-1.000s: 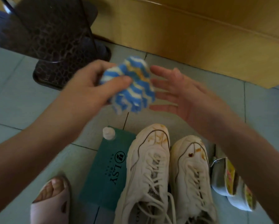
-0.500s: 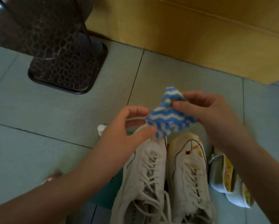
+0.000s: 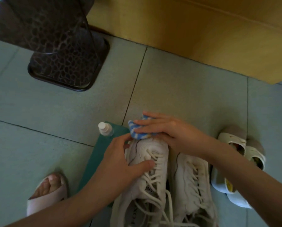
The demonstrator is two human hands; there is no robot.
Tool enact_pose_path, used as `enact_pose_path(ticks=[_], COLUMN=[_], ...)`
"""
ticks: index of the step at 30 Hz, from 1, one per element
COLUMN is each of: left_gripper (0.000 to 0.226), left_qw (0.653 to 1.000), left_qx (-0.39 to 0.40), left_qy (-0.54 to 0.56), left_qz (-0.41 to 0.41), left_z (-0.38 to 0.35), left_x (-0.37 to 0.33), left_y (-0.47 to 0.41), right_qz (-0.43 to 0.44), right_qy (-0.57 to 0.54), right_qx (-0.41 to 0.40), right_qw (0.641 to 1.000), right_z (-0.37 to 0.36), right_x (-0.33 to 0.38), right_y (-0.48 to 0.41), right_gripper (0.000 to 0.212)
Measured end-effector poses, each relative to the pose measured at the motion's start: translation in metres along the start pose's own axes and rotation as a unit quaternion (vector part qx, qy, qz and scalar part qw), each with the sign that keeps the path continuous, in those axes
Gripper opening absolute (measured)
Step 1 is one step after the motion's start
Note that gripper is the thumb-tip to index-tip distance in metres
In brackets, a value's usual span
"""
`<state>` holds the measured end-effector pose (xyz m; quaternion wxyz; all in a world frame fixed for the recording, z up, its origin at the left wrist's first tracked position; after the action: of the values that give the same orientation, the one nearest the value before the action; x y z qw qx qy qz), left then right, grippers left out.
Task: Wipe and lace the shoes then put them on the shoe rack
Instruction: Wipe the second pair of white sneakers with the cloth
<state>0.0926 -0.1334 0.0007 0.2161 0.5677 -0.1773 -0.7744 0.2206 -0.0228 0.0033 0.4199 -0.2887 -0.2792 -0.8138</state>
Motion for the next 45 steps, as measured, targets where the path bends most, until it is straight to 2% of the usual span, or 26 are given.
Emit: enact_pose_path(ticks=[2,5,8,11,15,17,20,23,26,28,29,31,32,34,35,37,38,41,43,45], left_gripper=[0.075,0.07,0.067,0.066,0.063,0.062,0.062,0.062,0.061,0.062,0.062,0.062,0.062,0.062,0.062,0.059,0.059,0.058,0.059,0.06], left_qw=[1.0,1.0,0.999,0.999,0.999,0.999,0.999,0.999,0.999,0.999,0.999,0.999,0.999,1.0,1.0,0.999,0.999,0.999,0.999,0.999], left_qx=[-0.008,-0.017,-0.019,-0.018,-0.015,-0.015,-0.011,-0.01,-0.006,-0.007,-0.007,-0.009,-0.011,-0.019,-0.022,-0.031,-0.034,-0.035,-0.033,-0.029], left_qy=[-0.003,-0.011,-0.006,-0.014,-0.018,-0.014,-0.009,-0.008,-0.005,0.003,0.002,0.001,0.002,0.008,0.014,0.032,0.037,0.037,0.033,0.03], left_qz=[-0.005,-0.022,-0.026,-0.036,-0.042,-0.043,-0.04,-0.038,-0.036,-0.033,-0.034,-0.032,-0.03,-0.021,-0.014,-0.001,0.004,0.009,0.009,0.011], left_z=[0.001,0.003,0.003,0.003,0.004,0.004,0.004,0.005,0.005,0.005,0.005,0.004,0.004,0.002,0.001,0.0,0.0,-0.001,-0.002,-0.002], left_x=[0.001,0.002,0.004,0.005,0.006,0.006,0.006,0.006,0.005,0.006,0.005,0.005,0.006,0.006,0.007,0.011,0.013,0.017,0.017,0.018], left_y=[-0.001,-0.003,-0.003,-0.003,-0.003,-0.003,-0.004,-0.004,-0.003,-0.003,-0.002,-0.003,-0.003,-0.002,-0.001,-0.001,-0.001,-0.002,-0.003,-0.004], right_qz=[0.017,0.042,0.062,0.054,0.027,0.012,-0.004,-0.031,-0.086,-0.152,-0.161,-0.131,-0.115,-0.067,-0.037,0.001,0.017,0.072,0.098,0.078], right_qy=[0.041,0.09,0.13,0.148,0.127,0.116,0.112,0.068,-0.057,-0.121,-0.114,-0.064,-0.054,-0.033,0.002,0.092,0.122,0.164,0.194,0.174], right_qx=[0.016,0.019,-0.013,-0.036,-0.049,-0.051,-0.053,-0.045,-0.024,-0.043,-0.076,-0.142,-0.143,-0.078,-0.023,0.071,0.088,0.069,0.055,0.047], right_qw=[0.999,0.995,0.989,0.987,0.99,0.992,0.992,0.996,0.994,0.98,0.977,0.979,0.982,0.994,0.999,0.993,0.988,0.981,0.974,0.981], right_z=[0.002,0.006,0.007,0.003,0.001,-0.001,-0.001,0.002,0.019,0.037,0.046,0.056,0.053,0.032,0.018,-0.004,-0.008,-0.008,-0.006,0.005], right_x=[-0.001,0.0,0.002,0.002,-0.004,-0.007,-0.006,-0.004,0.002,0.004,0.006,0.011,0.016,0.023,0.025,0.022,0.02,0.015,0.012,0.005], right_y=[0.004,0.014,0.027,0.042,0.06,0.067,0.077,0.083,0.08,0.071,0.063,0.039,0.024,-0.004,-0.013,-0.021,-0.021,-0.013,-0.005,0.001], right_gripper=[0.04,0.048,0.065,0.068,0.068,0.077,0.08,0.071,0.054,0.052,0.05,0.045,0.042,0.033,0.035,0.035,0.039,0.048,0.042,0.04])
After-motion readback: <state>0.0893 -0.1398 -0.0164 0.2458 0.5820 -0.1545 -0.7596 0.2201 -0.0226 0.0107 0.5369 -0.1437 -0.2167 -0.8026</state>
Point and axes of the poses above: each hand's wrist, its own y-axis away from the middle knuckle, its own z-axis out of the back of the hand, x = y × z, the point moved 4 cm from there along -y, towards the middle knuckle, and after that the axes turned 3 degrees about -z, right-handed, at the moved point
